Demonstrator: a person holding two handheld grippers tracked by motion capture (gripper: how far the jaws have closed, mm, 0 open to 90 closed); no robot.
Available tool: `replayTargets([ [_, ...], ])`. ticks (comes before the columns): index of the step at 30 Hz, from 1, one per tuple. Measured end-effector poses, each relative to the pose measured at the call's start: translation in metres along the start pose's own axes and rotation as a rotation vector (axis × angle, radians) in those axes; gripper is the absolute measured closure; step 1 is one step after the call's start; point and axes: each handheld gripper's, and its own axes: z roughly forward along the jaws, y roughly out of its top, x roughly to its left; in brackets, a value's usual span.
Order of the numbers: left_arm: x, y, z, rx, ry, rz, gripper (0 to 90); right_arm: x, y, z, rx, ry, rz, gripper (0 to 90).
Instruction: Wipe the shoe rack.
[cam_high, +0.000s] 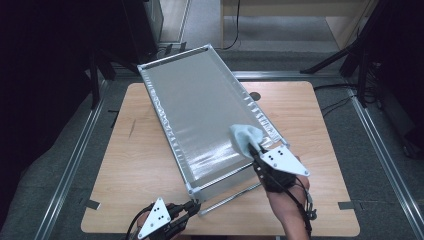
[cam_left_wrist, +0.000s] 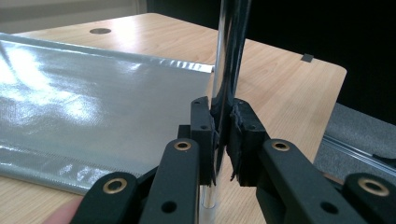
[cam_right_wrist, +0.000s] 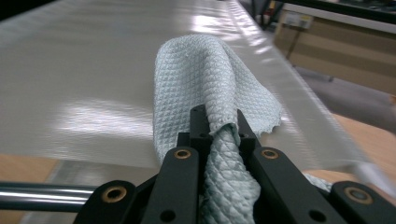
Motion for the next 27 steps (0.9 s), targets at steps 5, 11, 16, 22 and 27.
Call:
replayTargets([
  [5,0.002,0.000,0.001,-0.001,0.009,-0.011,82.2,-0.022,-0.001,-0.001,0.007,-0.084,0.013,84.9],
  [11,0.004,0.000,0.002,-0.008,0.004,-0.020,82.2,-0.013,0.000,-0.003,0.014,-0.146,0.031,84.9],
  [16,0.004,0.000,0.001,-0.007,0.008,-0.020,82.1,0.009,0.000,-0.002,-0.003,-0.073,0.032,85.0],
  [22,0.004,0.000,0.002,-0.009,0.005,-0.026,82.1,0.036,0.000,0.002,-0.014,0.008,0.033,85.1],
  [27,0.004,-0.001,0.002,-0.012,0.005,-0.031,82.0,0.058,0.003,0.003,-0.012,0.102,0.024,85.1],
])
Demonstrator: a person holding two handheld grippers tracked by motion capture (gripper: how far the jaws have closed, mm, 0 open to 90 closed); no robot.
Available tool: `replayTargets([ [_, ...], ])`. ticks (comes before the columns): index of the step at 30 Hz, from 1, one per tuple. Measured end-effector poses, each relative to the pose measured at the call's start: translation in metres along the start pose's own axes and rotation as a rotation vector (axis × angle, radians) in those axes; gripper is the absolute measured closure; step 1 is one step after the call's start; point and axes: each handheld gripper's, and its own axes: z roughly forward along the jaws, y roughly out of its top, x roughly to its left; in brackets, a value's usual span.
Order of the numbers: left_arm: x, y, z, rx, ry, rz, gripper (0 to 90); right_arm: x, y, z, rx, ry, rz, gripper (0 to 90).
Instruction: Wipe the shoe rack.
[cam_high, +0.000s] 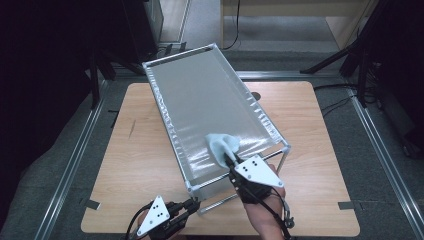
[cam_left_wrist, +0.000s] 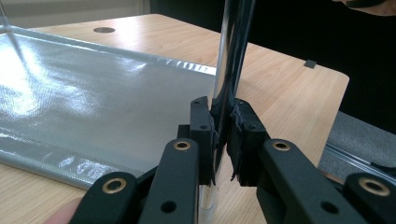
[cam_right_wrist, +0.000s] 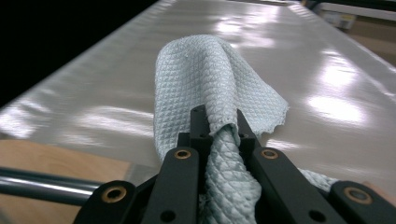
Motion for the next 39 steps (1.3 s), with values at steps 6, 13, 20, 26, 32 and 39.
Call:
replayTargets([
  [6,-0.001,0.000,0.000,-0.003,0.005,-0.004,82.0,0.032,0.002,0.003,-0.021,0.109,-0.036,85.0],
  [13,0.000,0.000,0.000,-0.002,-0.004,-0.004,81.9,0.029,0.003,-0.002,-0.018,0.125,-0.089,84.6],
  [20,0.001,0.000,-0.001,0.002,-0.005,-0.003,81.8,-0.014,-0.001,-0.009,-0.008,0.004,-0.061,84.5],
  [26,0.001,0.000,-0.001,0.001,-0.007,-0.005,81.9,-0.050,-0.002,-0.014,0.006,-0.138,-0.042,83.7],
  [32,0.002,-0.001,-0.001,-0.002,-0.014,-0.014,81.7,-0.075,-0.002,-0.021,0.002,-0.258,0.014,83.3],
  [39,0.001,-0.001,-0.001,-0.002,-0.013,-0.015,81.6,-0.053,0.000,-0.017,0.007,-0.176,0.017,83.9],
])
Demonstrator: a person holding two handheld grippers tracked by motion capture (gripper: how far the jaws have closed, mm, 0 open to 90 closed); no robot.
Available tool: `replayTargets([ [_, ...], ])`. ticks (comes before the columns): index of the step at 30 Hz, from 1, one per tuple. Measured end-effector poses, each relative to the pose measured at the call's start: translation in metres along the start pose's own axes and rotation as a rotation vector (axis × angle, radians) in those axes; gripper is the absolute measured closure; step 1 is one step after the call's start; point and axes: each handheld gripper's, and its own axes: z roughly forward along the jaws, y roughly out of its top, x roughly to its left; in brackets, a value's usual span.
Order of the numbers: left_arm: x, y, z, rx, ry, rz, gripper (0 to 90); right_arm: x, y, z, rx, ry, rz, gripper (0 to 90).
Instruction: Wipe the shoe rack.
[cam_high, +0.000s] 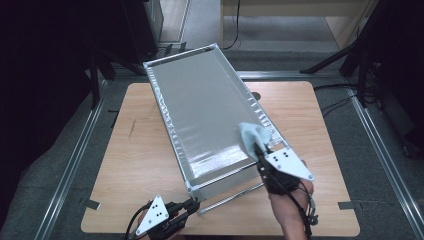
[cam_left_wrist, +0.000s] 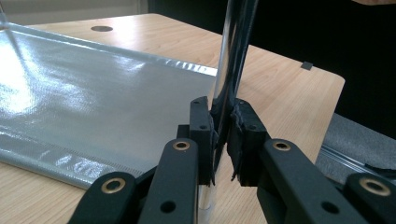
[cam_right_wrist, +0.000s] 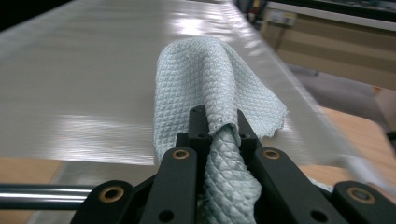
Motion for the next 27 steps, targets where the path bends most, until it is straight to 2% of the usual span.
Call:
replayTargets([
  [1,0.000,0.000,0.000,0.001,0.002,0.003,81.6,0.016,0.000,0.001,0.001,0.060,-0.017,83.9],
  [6,-0.001,0.000,0.000,0.001,0.005,-0.006,81.6,0.063,0.002,0.002,-0.014,0.223,-0.060,83.8],
  [7,-0.001,0.000,0.000,0.001,0.005,-0.006,81.5,0.063,0.002,0.002,-0.014,0.223,-0.060,83.8],
  [8,0.000,0.000,0.000,0.001,-0.001,-0.012,81.4,0.077,0.002,0.001,-0.024,0.285,-0.067,83.5],
  [11,0.000,0.000,0.000,0.001,0.000,-0.012,81.4,0.088,0.003,0.000,-0.033,0.297,-0.080,83.3],
  [13,0.000,0.000,0.000,0.001,0.001,-0.011,81.4,0.088,0.003,0.000,-0.033,0.296,-0.084,83.2],
  [14,0.000,0.000,0.000,0.002,0.000,-0.008,81.5,0.081,0.003,0.000,-0.029,0.293,-0.076,83.2],
  [15,0.000,0.000,0.000,0.002,0.000,-0.008,81.5,0.081,0.003,0.000,-0.029,0.293,-0.076,83.2],
  [16,0.000,0.000,0.000,0.004,0.000,-0.004,81.5,0.071,0.001,-0.001,-0.027,0.262,-0.068,83.2],
  [18,0.000,0.000,0.000,0.003,0.000,-0.005,81.5,0.066,0.001,-0.002,-0.029,0.250,-0.064,83.2],
  [19,0.000,0.000,0.000,0.003,0.001,-0.003,81.5,0.051,-0.001,-0.005,-0.036,0.210,-0.048,83.2],
  [23,0.000,0.000,0.000,0.002,0.000,0.000,81.5,0.023,-0.005,-0.011,-0.052,0.142,-0.017,82.8],
  [25,0.000,0.000,0.000,0.002,0.001,0.001,81.5,0.019,-0.005,-0.013,-0.055,0.136,-0.006,82.8],
  [26,0.000,0.000,0.000,0.002,0.001,0.002,81.5,0.007,-0.007,-0.016,-0.064,0.103,-0.004,82.5],
  [27,0.000,0.000,0.000,0.002,0.001,0.002,81.5,0.003,-0.007,-0.017,-0.064,0.090,-0.005,82.4],
])
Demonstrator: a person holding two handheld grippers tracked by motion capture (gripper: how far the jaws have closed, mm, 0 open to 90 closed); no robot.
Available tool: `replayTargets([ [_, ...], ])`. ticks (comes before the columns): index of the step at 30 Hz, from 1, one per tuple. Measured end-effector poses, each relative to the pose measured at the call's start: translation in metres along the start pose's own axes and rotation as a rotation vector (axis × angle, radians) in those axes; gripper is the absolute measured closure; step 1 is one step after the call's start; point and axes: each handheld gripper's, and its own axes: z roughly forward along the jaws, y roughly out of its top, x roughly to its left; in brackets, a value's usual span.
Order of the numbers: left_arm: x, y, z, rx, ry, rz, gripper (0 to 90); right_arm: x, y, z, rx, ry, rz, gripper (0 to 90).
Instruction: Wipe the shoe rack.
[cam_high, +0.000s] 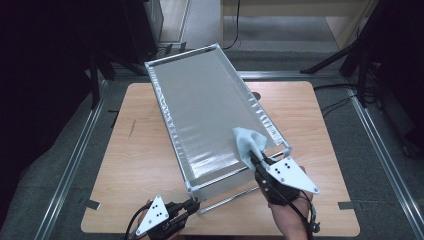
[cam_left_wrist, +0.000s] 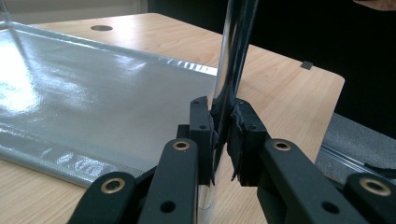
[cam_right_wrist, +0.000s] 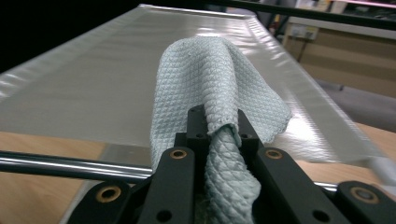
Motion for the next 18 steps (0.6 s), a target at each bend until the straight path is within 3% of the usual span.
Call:
replayTargets([
  [5,0.000,0.000,0.000,-0.001,0.000,0.000,81.6,-0.015,-0.001,-0.006,0.002,-0.052,-0.009,82.0],
  [7,-0.001,0.000,0.000,-0.002,0.001,-0.001,81.6,-0.026,-0.002,-0.013,-0.008,-0.082,0.017,82.0],
  [11,-0.001,0.000,0.000,-0.002,0.003,-0.002,81.6,-0.029,-0.002,-0.019,-0.022,-0.081,0.052,82.3],
  [14,-0.001,0.000,0.001,-0.001,0.006,-0.003,81.6,-0.017,-0.004,-0.020,-0.021,-0.039,0.053,82.4],
  [15,-0.001,0.000,0.001,0.001,0.007,-0.003,81.5,-0.003,-0.004,-0.020,-0.023,0.004,0.054,82.3],
  [18,-0.002,0.001,0.002,0.000,0.009,-0.007,81.5,0.019,-0.003,-0.018,-0.030,0.097,0.052,82.3],
])
